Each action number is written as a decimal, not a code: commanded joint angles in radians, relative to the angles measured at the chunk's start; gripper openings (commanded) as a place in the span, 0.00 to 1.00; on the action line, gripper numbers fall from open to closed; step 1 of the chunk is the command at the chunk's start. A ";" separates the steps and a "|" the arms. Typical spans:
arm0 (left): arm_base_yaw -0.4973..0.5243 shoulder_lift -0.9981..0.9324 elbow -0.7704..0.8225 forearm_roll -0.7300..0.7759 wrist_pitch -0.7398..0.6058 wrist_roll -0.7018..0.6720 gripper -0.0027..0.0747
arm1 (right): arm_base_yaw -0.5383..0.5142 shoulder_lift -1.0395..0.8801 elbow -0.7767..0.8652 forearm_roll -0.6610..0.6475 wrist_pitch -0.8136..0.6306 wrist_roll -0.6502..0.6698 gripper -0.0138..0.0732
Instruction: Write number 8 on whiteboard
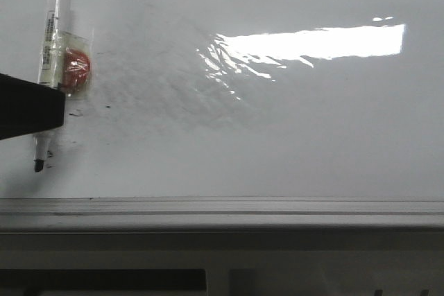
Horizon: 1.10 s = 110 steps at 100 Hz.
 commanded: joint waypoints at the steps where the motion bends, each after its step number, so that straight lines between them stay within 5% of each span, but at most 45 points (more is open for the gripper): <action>1: -0.012 0.027 -0.034 -0.003 -0.075 -0.009 0.60 | -0.001 0.020 -0.035 0.004 -0.071 -0.007 0.09; 24: -0.012 0.107 -0.034 -0.003 -0.103 -0.009 0.56 | 0.001 0.020 -0.035 0.004 -0.071 -0.007 0.09; 46: -0.012 0.129 -0.034 -0.003 -0.092 -0.009 0.00 | 0.149 0.031 -0.035 0.004 -0.062 -0.007 0.09; 66: -0.012 0.129 -0.034 0.013 -0.092 -0.005 0.01 | 0.341 0.137 -0.039 0.004 -0.028 -0.007 0.09; 81: -0.012 0.123 -0.034 0.213 -0.094 -0.005 0.01 | 0.494 0.232 -0.124 0.004 -0.006 -0.022 0.12; 100: -0.024 0.116 -0.050 0.472 -0.114 -0.005 0.01 | 0.744 0.385 -0.290 0.004 0.015 -0.058 0.48; 110: -0.050 0.116 -0.071 0.620 -0.155 -0.005 0.01 | 0.867 0.484 -0.368 0.000 0.018 -0.058 0.56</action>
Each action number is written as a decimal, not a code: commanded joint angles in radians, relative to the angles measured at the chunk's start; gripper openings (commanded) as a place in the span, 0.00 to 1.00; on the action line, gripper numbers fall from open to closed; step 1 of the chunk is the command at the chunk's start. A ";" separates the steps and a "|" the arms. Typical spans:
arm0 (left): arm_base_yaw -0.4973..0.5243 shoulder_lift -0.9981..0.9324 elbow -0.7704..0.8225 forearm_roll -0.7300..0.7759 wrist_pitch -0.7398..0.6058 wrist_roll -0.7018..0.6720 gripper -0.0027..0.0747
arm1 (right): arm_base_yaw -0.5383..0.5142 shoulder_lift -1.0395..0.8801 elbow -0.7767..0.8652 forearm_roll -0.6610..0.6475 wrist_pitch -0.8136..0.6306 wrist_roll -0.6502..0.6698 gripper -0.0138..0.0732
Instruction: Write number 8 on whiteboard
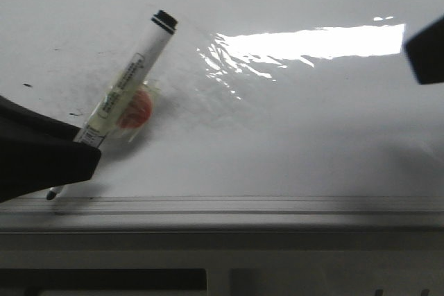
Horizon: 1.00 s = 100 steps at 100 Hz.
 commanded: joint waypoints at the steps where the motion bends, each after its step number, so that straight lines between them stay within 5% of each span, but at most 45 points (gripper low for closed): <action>1: -0.027 -0.008 -0.048 0.131 -0.112 -0.005 0.01 | 0.081 0.076 -0.094 0.000 -0.052 -0.019 0.56; 15: -0.056 -0.008 -0.071 0.201 -0.135 -0.005 0.01 | 0.175 0.202 -0.183 0.000 -0.074 -0.019 0.55; 52: -0.063 -0.008 -0.075 0.241 -0.156 -0.005 0.01 | 0.182 0.376 -0.322 0.005 -0.069 -0.019 0.54; 80: -0.063 -0.008 -0.075 0.241 -0.156 -0.005 0.02 | 0.182 0.386 -0.328 0.005 -0.050 -0.019 0.14; 100: -0.063 -0.008 -0.075 0.241 -0.156 -0.005 0.32 | 0.182 0.386 -0.328 0.005 -0.043 -0.019 0.08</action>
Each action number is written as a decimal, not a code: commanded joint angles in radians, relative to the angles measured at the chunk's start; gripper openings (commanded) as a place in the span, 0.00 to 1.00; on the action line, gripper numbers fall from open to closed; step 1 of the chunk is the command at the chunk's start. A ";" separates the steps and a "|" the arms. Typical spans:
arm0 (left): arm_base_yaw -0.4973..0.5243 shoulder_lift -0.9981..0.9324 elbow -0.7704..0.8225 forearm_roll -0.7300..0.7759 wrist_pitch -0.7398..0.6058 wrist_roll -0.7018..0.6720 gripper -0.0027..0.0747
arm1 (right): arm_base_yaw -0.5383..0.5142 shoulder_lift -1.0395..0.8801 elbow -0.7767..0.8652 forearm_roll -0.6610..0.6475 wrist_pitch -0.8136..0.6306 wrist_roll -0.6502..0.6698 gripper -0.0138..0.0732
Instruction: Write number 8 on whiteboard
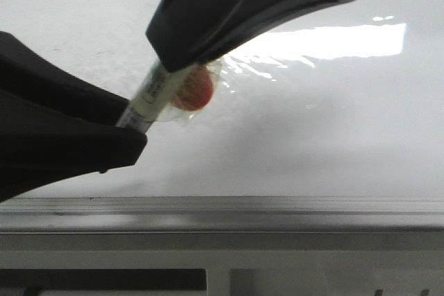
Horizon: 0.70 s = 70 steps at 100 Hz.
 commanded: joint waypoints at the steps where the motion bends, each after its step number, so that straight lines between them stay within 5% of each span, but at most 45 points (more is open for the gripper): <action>1: -0.008 -0.011 -0.029 -0.016 -0.073 -0.012 0.33 | -0.012 -0.011 -0.033 -0.042 -0.050 -0.008 0.08; 19: -0.008 -0.069 -0.029 -0.080 -0.027 -0.012 0.42 | -0.012 -0.013 -0.033 -0.042 -0.028 -0.008 0.08; 41: -0.008 -0.322 -0.029 -0.210 0.246 -0.012 0.42 | -0.016 -0.051 -0.060 -0.044 -0.013 0.044 0.08; 70: 0.100 -0.498 -0.029 -0.281 0.313 -0.012 0.42 | -0.159 -0.065 -0.209 -0.046 0.061 0.087 0.11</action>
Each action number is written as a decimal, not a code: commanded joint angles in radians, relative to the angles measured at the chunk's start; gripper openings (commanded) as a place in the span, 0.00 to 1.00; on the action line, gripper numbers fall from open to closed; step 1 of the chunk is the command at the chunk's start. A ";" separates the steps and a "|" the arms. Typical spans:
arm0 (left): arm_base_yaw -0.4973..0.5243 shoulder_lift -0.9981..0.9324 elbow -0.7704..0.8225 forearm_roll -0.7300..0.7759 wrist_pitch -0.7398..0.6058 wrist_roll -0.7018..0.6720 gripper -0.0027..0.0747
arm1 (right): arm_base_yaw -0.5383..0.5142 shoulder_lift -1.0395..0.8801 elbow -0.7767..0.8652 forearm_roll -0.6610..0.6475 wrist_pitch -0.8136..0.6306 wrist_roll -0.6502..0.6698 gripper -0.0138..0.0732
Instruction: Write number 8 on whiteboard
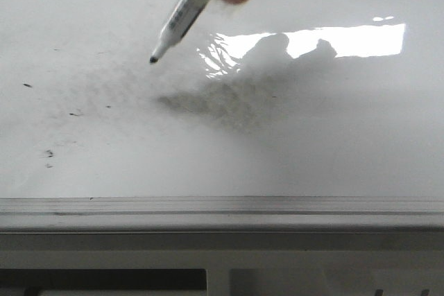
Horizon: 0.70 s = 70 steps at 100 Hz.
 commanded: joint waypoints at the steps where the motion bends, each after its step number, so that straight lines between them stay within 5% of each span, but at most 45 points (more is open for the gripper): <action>1: 0.038 -0.006 -0.029 -0.026 -0.045 -0.010 0.42 | -0.045 -0.024 -0.071 -0.014 -0.051 0.007 0.11; 37: 0.094 -0.002 -0.029 -0.065 -0.118 -0.010 0.42 | -0.142 0.094 -0.111 -0.014 -0.034 0.009 0.11; 70: 0.094 -0.002 -0.029 -0.065 -0.114 -0.010 0.42 | -0.137 0.037 -0.107 -0.114 0.199 0.042 0.11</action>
